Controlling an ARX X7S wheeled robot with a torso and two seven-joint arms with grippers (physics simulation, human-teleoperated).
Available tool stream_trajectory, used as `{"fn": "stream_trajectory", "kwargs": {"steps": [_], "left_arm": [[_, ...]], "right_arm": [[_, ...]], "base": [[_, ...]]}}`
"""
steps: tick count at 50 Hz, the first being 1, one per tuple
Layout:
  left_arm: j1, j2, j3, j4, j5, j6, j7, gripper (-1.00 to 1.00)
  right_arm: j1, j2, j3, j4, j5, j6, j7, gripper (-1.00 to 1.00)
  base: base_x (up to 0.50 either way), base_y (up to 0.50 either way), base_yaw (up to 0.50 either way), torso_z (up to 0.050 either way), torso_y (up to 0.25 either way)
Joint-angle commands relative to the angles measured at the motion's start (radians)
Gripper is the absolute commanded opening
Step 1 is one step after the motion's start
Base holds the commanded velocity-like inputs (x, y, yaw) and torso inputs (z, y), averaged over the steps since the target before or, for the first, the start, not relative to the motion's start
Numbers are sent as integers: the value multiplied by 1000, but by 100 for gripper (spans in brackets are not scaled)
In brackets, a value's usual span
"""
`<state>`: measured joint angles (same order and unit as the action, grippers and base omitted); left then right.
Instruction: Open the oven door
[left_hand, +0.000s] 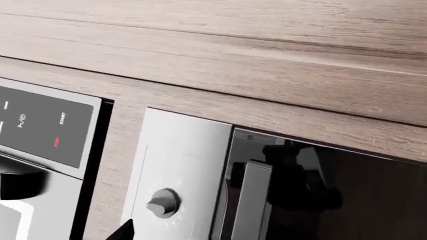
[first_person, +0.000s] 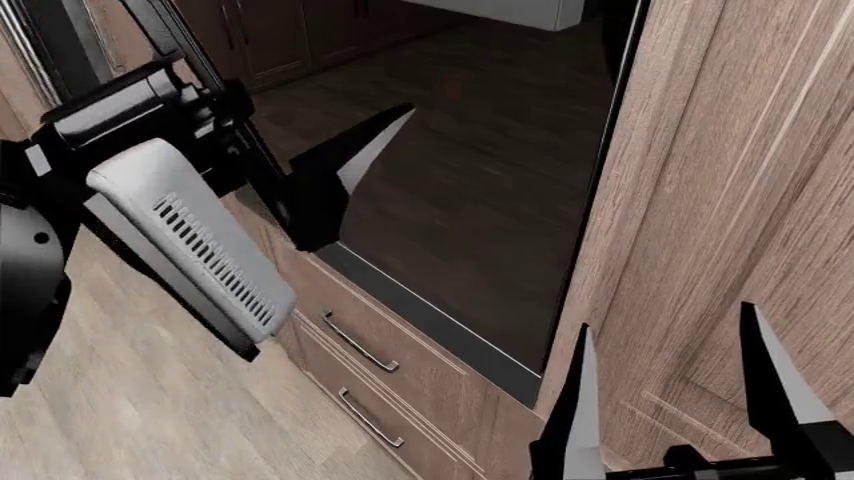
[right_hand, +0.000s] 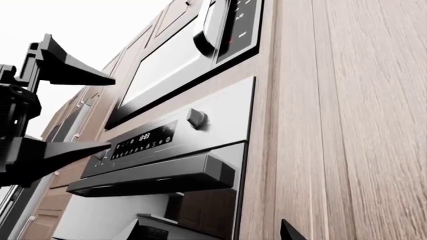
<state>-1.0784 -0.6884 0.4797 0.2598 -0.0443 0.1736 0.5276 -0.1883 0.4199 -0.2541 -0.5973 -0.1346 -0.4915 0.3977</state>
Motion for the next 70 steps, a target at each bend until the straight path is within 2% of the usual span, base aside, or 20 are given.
{"fn": "stream_trajectory", "kwargs": {"steps": [1, 27, 48, 70], "left_arm": [[-69, 2, 29, -49, -6, -1, 67, 100], [-127, 23, 79, -110, -8, 2, 140, 100], [-213, 73, 116, -211, 68, 26, 148, 100], [-238, 64, 159, -234, 49, 38, 226, 100]], "right_arm": [[1, 2, -1, -2, -1, 2, 3, 100], [8, 10, 0, 7, 4, -2, 12, 100], [5, 14, -3, 1, 3, 0, 17, 100], [13, 20, 0, 2, 11, 5, 24, 100]], "base": [[0, 0, 0, 0, 0], [0, 0, 0, 0, 0], [0, 0, 0, 0, 0], [0, 0, 0, 0, 0]]}}
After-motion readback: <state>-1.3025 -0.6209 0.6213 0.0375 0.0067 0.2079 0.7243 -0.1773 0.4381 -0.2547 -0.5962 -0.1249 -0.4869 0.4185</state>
